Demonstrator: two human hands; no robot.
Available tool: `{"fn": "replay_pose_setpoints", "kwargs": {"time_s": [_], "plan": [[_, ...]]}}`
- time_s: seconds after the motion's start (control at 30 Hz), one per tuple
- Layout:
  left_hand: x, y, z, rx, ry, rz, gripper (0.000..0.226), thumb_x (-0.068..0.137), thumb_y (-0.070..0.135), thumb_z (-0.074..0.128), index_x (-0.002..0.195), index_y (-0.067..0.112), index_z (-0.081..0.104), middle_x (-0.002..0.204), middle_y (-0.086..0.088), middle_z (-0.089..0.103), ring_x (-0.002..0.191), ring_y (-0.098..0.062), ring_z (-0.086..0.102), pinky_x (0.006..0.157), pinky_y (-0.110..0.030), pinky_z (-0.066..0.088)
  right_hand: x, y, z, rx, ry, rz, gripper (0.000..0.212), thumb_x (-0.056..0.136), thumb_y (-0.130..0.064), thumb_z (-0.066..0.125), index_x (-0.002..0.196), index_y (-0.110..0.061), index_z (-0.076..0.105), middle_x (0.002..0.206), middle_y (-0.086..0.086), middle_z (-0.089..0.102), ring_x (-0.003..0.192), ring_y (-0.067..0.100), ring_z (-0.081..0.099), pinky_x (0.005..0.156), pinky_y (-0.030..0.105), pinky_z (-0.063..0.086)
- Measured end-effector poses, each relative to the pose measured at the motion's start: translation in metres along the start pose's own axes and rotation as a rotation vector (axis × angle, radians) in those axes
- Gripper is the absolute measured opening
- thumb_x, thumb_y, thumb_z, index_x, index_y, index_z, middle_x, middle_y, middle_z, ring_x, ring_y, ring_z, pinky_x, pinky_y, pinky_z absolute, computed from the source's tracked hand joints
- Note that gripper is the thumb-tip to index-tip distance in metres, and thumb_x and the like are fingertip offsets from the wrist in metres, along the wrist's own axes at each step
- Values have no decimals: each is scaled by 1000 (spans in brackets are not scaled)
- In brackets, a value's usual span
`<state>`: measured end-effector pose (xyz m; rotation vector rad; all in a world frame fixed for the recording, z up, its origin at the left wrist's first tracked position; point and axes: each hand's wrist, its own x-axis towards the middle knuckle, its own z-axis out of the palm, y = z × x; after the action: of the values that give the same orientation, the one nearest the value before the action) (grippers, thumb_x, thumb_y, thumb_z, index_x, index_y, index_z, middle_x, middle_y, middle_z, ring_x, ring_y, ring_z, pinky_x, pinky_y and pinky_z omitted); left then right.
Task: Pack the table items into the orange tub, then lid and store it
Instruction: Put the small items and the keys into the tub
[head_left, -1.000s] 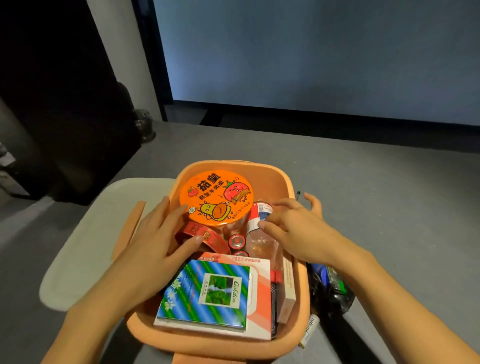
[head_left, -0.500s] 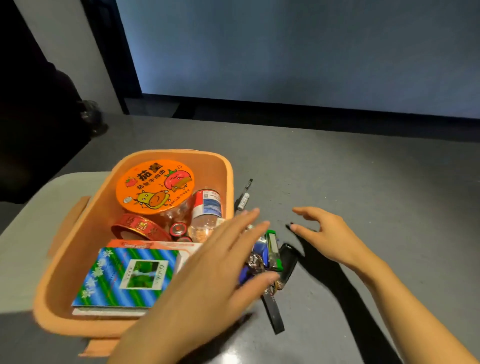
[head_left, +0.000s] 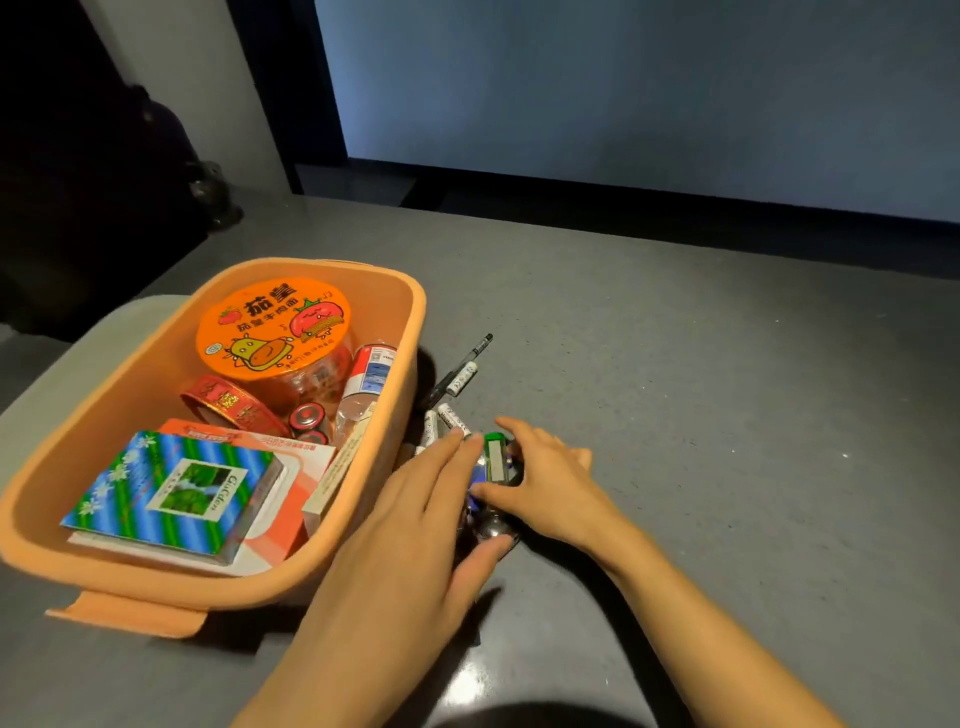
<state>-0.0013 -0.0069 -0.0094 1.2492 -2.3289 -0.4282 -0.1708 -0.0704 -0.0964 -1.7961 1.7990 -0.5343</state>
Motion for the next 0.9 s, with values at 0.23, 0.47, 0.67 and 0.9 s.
{"fn": "replay_pose_setpoints", "kwargs": {"time_s": [0.23, 0.47, 0.67, 0.9], "plan": [[4, -21, 55, 75, -70, -121, 69, 80, 58, 53, 137, 28, 27, 135, 10, 39, 122, -7, 32, 97, -15, 23, 1, 21, -25, 619, 119, 194, 59, 78, 9, 59, 129, -16, 45, 89, -6, 58, 62, 0, 56, 58, 13, 47], [20, -25, 85, 501, -157, -164, 62, 77, 68, 44, 120, 24, 43, 118, 0, 46, 111, -24, 38, 90, -40, 24, -21, 30, -58, 692, 141, 154, 50, 81, 12, 55, 120, -19, 49, 93, -3, 57, 55, -3, 53, 51, 12, 44], [20, -26, 82, 297, -125, -198, 47, 76, 62, 53, 114, 35, 45, 114, 14, 52, 116, -10, 38, 98, -36, 6, -32, 30, -77, 734, 210, 116, 50, 81, 13, 55, 117, -22, 51, 99, -1, 57, 76, 16, 57, 58, 17, 48], [22, -8, 34, -224, 113, -96, 40, 73, 36, 72, 108, 37, 52, 99, 22, 55, 95, 8, 50, 81, -5, 35, -36, 15, -100, 684, 247, 9, 50, 79, 13, 56, 108, -27, 57, 102, -2, 61, 75, 3, 63, 66, 15, 51]]}}
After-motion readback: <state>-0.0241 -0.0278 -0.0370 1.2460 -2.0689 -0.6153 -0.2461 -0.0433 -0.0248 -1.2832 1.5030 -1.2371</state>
